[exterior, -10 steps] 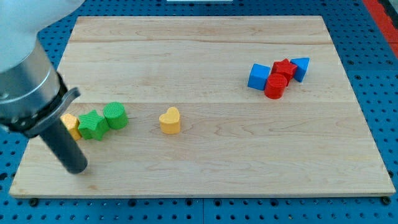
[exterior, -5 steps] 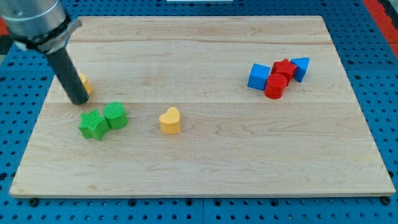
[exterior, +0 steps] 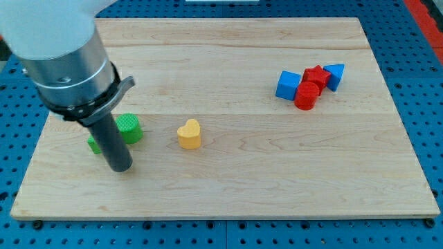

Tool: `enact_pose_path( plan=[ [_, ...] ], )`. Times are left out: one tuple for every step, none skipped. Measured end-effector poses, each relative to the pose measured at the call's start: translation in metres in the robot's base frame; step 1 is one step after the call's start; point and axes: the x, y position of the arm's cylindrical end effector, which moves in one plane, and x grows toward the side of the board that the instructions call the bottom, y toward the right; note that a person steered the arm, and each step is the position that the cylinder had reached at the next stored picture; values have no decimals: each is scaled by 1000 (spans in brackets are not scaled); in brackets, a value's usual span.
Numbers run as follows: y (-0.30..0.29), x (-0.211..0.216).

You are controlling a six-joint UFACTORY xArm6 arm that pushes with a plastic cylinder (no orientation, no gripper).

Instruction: Place yellow hexagon and green blocks at the left center of the board

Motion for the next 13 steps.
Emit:
enact_pose_path(
  plan=[
    [0, -39],
    [3, -72],
    [3, -109],
    [11, -55],
    [31, 2],
    [-7, 5],
    [-17, -27],
    [-18, -55],
    [-28, -43],
    [-61, -28],
    [-80, -52],
    [-73, -81],
    [-63, -102]
  ],
)
